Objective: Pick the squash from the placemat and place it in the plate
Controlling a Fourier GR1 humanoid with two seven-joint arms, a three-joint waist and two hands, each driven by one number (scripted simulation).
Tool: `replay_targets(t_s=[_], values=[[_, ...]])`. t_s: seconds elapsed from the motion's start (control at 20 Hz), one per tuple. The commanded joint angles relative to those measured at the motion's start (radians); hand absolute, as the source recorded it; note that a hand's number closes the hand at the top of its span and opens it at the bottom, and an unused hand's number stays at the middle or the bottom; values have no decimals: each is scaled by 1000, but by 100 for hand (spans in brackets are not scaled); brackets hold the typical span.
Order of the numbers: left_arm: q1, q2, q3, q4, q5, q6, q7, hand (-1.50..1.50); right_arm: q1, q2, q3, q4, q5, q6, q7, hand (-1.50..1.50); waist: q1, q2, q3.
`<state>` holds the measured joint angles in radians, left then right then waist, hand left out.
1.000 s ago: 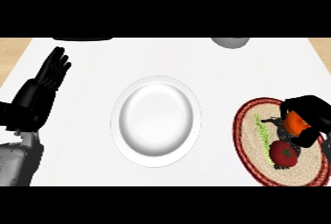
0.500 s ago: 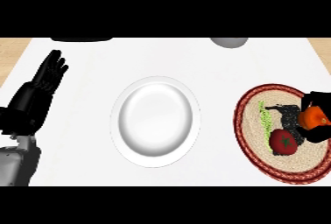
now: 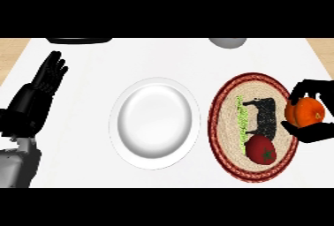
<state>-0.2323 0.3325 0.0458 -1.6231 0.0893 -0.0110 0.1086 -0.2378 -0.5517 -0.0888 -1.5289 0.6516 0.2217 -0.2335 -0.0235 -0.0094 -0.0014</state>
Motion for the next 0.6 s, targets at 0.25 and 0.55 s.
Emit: replay_targets(t_s=[0.25, 0.55], values=[[4, -32, -22, -31, -22, 8, 10, 0, -20, 191, 115, -402, -142, 151, 284, 150, 21, 4, 0], [-101, -27, 11, 59, -18, -20, 29, 0, -95, 301, 223, -472, -109, 183, 464, 150, 20, 8, 1]])
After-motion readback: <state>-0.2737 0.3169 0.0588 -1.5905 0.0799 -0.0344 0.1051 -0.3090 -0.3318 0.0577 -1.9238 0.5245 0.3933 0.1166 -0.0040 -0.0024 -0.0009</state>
